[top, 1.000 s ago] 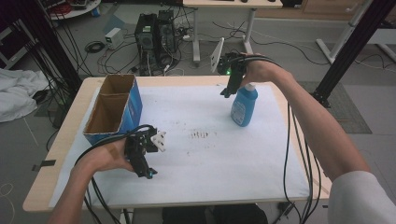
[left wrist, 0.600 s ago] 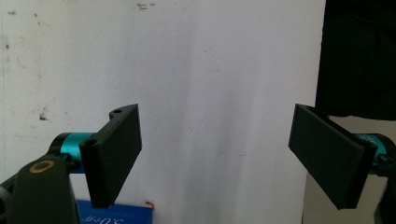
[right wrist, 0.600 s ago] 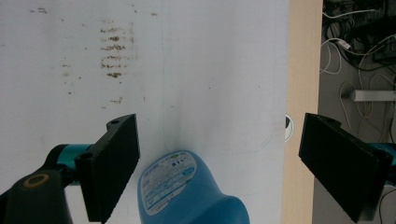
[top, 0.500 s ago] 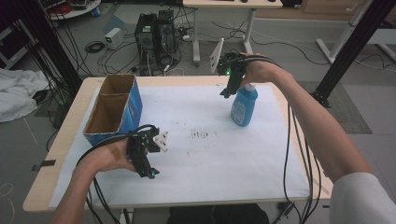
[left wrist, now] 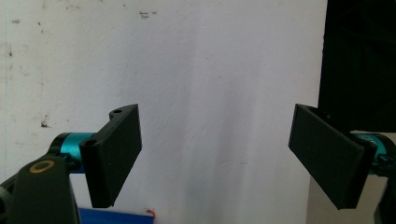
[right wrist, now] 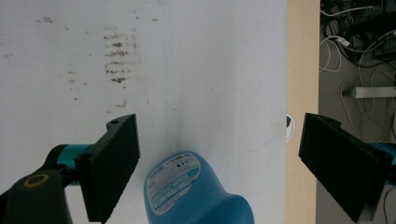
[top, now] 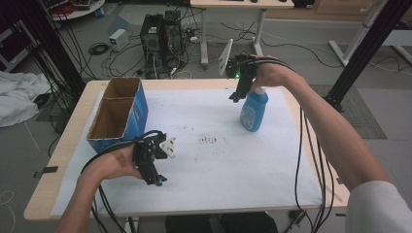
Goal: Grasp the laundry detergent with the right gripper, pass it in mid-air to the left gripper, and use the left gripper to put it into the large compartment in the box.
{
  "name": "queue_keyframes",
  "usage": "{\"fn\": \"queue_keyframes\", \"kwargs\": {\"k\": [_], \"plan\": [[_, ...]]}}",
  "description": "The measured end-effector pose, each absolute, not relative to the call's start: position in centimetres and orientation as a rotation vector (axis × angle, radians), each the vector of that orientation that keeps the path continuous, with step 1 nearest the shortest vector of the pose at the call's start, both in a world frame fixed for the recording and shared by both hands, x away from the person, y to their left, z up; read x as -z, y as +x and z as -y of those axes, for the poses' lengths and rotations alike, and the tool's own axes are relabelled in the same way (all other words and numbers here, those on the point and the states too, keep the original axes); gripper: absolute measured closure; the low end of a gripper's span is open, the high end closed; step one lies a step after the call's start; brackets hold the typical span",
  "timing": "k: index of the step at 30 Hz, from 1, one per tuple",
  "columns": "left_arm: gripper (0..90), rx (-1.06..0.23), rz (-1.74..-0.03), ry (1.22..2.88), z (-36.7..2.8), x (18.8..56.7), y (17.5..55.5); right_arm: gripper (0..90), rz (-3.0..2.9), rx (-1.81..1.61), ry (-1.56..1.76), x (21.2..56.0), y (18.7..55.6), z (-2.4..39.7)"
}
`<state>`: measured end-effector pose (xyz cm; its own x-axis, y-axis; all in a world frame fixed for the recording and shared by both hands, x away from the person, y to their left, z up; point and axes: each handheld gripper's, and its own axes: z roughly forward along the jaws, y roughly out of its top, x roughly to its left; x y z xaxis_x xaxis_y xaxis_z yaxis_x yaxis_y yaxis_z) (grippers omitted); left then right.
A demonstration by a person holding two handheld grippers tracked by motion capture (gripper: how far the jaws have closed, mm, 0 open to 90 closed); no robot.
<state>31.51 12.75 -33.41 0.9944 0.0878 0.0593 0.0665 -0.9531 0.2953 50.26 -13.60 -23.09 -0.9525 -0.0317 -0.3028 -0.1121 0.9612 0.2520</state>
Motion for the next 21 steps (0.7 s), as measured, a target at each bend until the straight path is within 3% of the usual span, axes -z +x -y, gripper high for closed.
{"fn": "queue_keyframes", "kwargs": {"k": [12,21], "plan": [[17.3,-0.105,-0.106,2.834,-12.5,33.6,31.4,11.6,-2.789,-0.401,-0.090,21.5,47.2,15.3],[17.3,-0.100,-0.108,2.824,-12.7,33.7,31.4,11.7,-2.807,-0.436,-0.007,22.2,44.1,17.9]]}}
